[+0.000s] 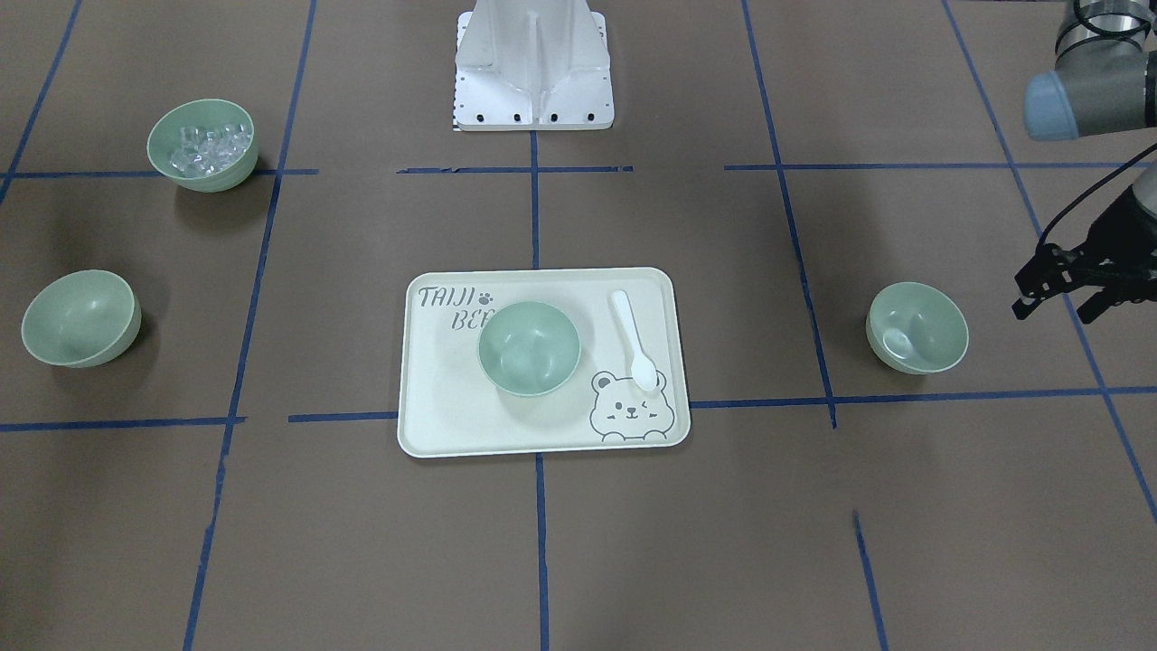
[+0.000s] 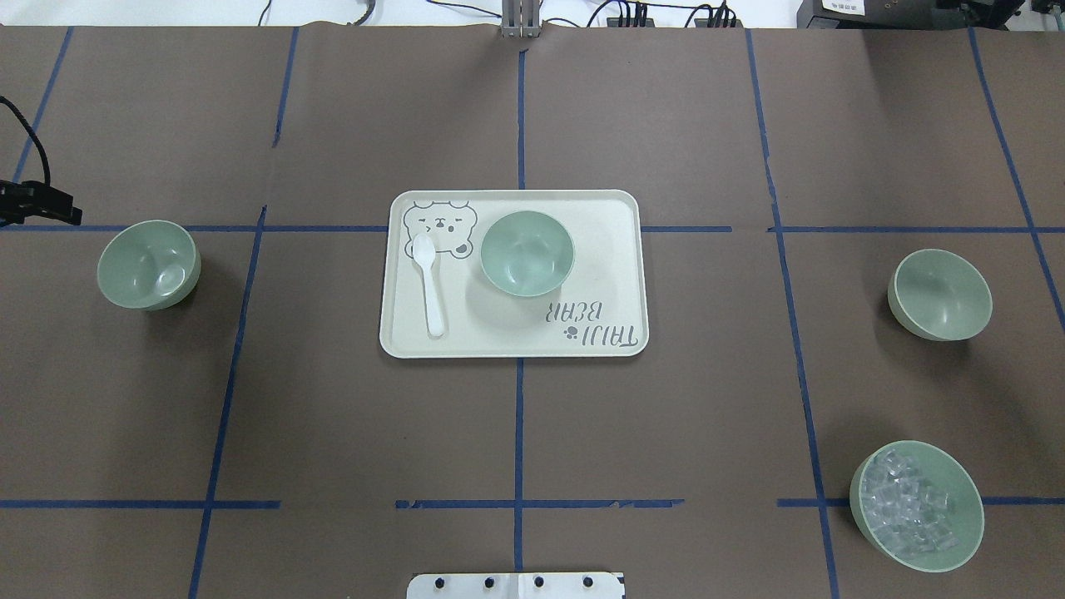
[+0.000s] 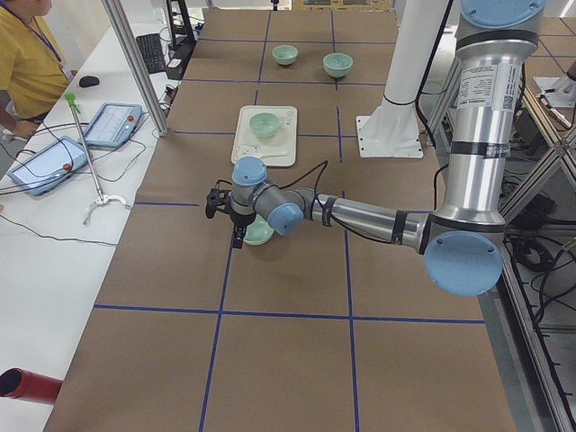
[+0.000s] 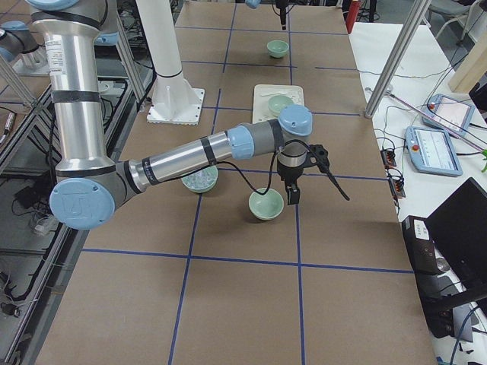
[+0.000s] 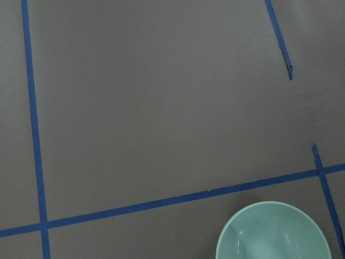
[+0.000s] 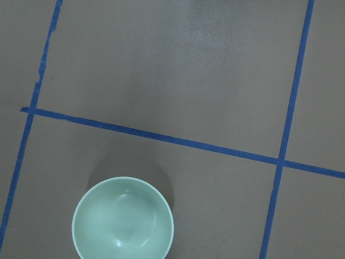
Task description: Stack green bowls together
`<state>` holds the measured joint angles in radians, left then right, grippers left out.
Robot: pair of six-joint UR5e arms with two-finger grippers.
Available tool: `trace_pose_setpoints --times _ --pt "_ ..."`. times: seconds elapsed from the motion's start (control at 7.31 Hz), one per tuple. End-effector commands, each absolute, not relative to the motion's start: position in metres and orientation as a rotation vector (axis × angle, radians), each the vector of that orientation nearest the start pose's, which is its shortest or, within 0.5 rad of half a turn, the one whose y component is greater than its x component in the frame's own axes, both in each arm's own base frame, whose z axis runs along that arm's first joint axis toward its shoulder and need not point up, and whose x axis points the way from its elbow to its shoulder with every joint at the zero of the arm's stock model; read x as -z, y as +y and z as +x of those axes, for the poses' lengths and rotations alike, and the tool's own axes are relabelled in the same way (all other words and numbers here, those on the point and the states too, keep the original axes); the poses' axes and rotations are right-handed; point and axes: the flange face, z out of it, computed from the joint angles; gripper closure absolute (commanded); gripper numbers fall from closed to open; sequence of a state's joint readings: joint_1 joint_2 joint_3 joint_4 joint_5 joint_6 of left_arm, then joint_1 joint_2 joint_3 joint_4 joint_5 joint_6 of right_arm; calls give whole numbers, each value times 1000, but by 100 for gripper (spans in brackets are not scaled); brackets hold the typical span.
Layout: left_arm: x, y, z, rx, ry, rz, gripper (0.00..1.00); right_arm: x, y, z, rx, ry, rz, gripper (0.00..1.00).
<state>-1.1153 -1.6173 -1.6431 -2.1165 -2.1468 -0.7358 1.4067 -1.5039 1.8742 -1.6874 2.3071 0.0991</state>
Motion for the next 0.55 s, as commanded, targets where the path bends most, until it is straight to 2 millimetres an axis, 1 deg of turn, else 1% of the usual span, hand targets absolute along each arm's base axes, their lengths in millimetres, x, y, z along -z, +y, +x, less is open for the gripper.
trace_pose_setpoints --times 0.0,0.14,0.27,0.41 --pt "-574 -506 207 125 838 214 25 -491 -513 -18 154 -758 143 0" --pt "-576 -502 220 145 848 198 26 -491 -513 -18 152 -759 143 0" --pt "-576 -499 230 169 836 197 42 -491 -513 -18 149 -759 142 0" --pt "-575 -498 233 190 838 189 76 -491 -513 -18 149 -759 142 0"
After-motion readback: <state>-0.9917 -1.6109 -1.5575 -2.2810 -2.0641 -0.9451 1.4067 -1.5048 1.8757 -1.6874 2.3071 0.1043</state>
